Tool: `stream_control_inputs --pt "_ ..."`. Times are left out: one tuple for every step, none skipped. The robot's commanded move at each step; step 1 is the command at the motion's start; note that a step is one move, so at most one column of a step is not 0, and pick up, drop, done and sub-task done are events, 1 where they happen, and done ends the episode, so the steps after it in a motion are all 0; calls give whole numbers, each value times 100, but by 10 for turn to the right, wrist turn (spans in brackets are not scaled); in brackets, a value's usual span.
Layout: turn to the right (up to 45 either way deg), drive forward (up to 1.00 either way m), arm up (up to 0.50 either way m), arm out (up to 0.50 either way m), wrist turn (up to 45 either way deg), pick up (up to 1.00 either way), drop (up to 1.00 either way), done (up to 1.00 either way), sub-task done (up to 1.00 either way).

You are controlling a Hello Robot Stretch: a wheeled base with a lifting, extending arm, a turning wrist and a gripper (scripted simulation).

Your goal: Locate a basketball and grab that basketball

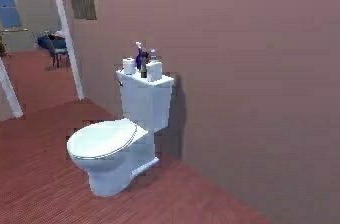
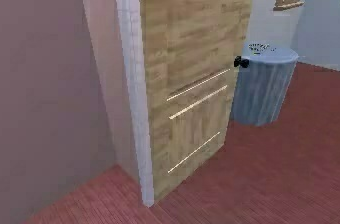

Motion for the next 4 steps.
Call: stream_control_inputs --pt "-420 0 0 0 0 0 0 0 0" --pt "0 100 0 0 0 0 0 0 0" --pt "-30 0 0 0 0 0 0 0 0" --pt "-450 0 0 0 0 0 0 0 0"
